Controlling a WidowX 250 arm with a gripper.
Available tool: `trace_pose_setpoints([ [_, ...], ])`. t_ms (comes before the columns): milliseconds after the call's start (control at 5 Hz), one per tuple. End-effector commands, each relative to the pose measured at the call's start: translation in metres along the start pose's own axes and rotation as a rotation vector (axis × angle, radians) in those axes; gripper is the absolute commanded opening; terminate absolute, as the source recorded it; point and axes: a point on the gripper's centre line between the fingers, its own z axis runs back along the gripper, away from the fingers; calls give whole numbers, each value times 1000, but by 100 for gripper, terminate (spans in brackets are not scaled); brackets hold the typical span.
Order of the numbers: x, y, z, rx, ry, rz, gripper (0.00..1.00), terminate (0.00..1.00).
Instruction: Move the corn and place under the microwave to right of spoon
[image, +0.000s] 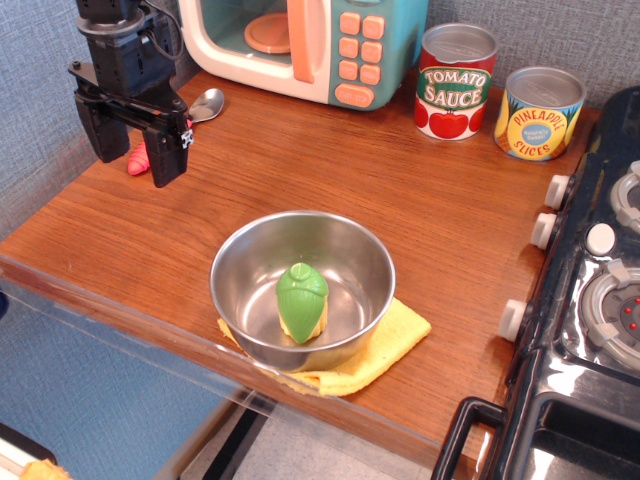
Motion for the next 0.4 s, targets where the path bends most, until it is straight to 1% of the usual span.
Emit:
trace_pose_setpoints([
  [0,0,0,0,0,0,0,100,0],
  [200,2,-14,3,9,-20,-35,100,0],
])
